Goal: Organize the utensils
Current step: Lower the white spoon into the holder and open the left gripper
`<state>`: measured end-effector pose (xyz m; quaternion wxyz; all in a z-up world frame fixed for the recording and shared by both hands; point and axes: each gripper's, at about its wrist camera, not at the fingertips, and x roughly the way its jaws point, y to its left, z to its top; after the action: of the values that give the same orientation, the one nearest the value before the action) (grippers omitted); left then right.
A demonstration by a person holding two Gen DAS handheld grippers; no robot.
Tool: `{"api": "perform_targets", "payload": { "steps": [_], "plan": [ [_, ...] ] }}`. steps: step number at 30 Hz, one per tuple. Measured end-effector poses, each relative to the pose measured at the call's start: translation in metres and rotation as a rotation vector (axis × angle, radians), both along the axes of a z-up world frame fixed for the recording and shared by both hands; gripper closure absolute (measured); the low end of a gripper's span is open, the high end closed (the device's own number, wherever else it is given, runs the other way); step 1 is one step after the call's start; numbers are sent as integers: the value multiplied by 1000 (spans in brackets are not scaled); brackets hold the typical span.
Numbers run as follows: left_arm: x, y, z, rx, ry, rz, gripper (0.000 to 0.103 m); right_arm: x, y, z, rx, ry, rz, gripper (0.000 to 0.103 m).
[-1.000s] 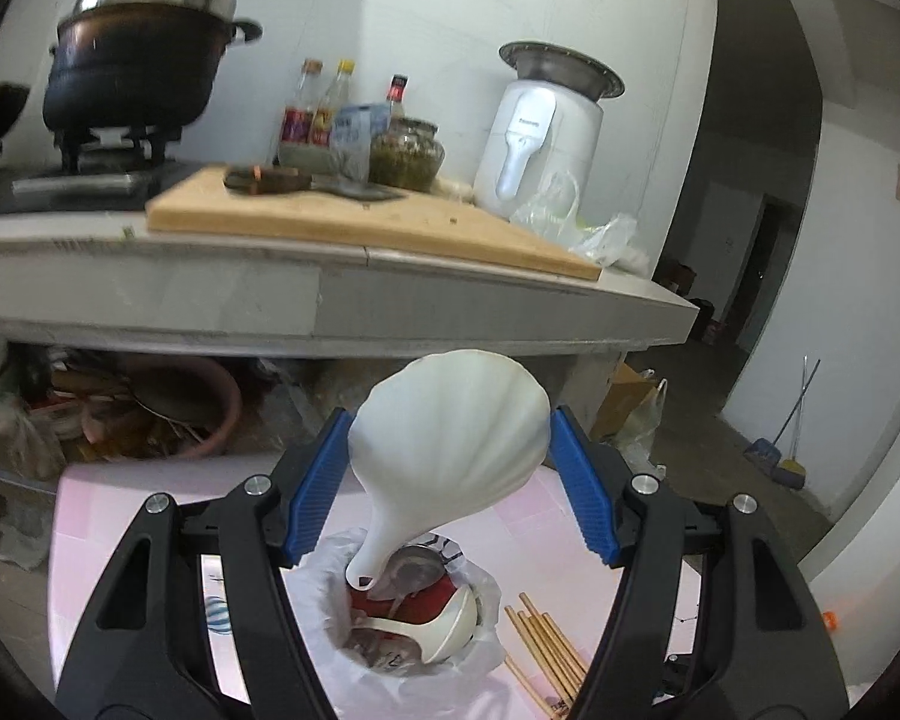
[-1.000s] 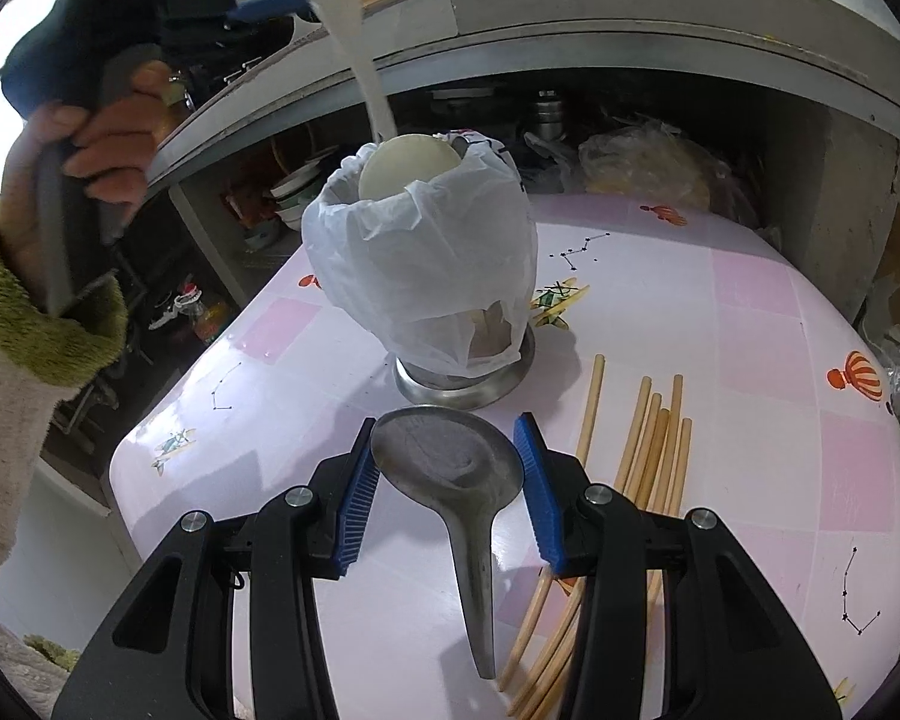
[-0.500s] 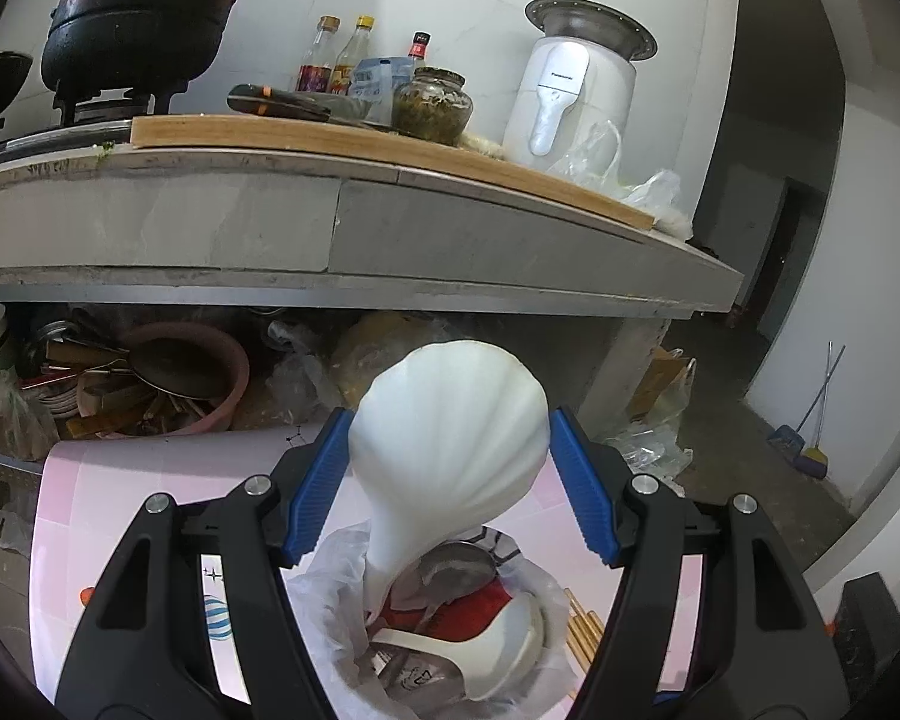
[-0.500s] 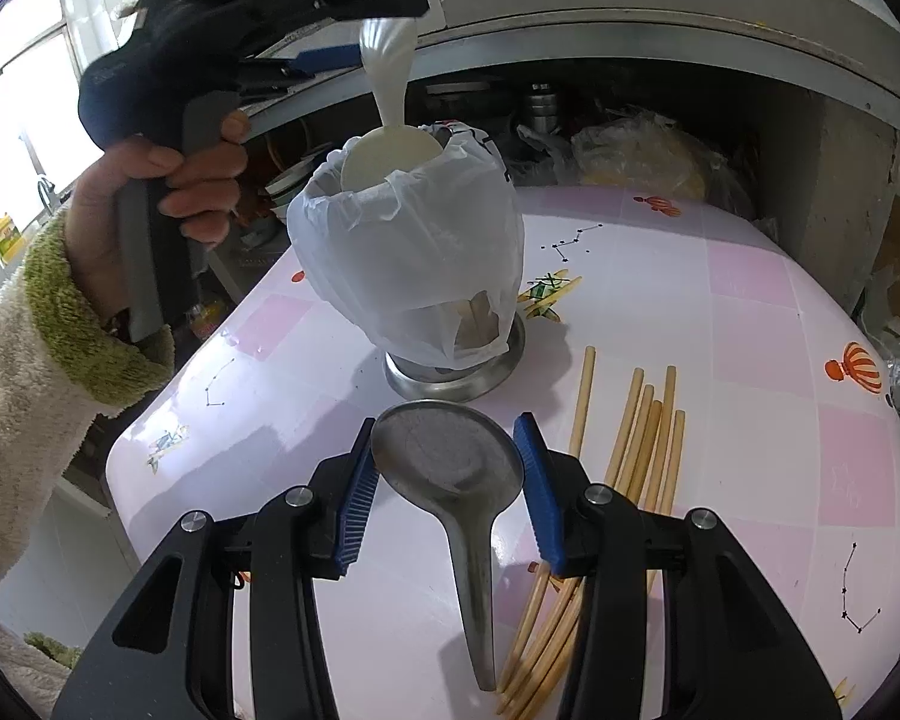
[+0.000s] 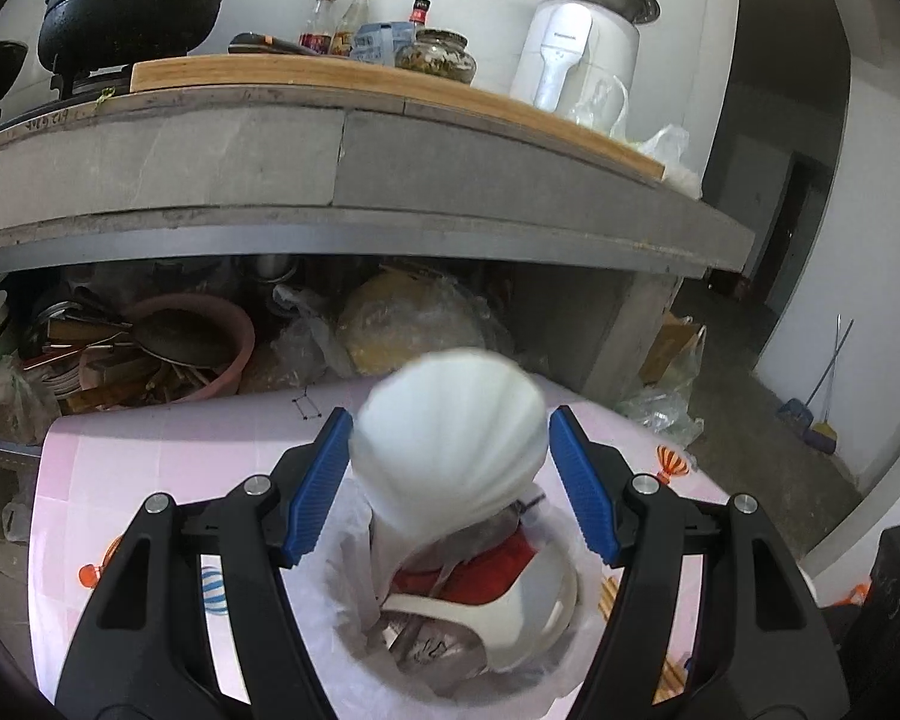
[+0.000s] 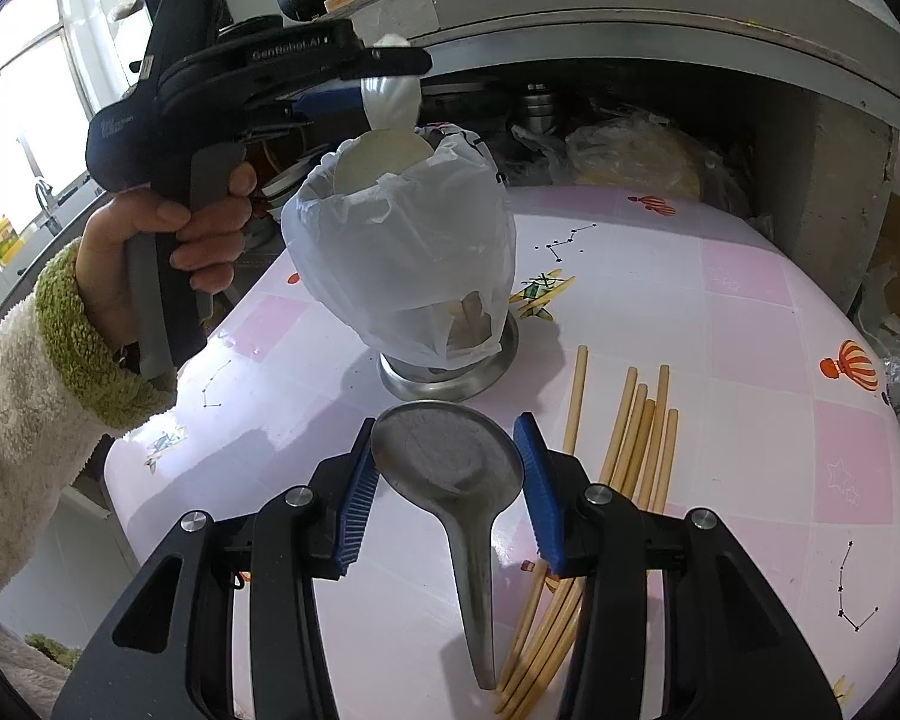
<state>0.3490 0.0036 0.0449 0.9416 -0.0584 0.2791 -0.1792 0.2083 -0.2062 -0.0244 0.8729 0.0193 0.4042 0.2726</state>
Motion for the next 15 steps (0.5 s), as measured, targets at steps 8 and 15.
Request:
{"api": "perform_targets", "payload": {
  "steps": [8,15],
  "plan": [
    [-10,4,1,19,3,8,28,-2,2,1,-5,-2,-6,59],
    [-31,25,15,-20,-37,49,28,-6,0,9,10,-9,-17,59]
  ]
}}
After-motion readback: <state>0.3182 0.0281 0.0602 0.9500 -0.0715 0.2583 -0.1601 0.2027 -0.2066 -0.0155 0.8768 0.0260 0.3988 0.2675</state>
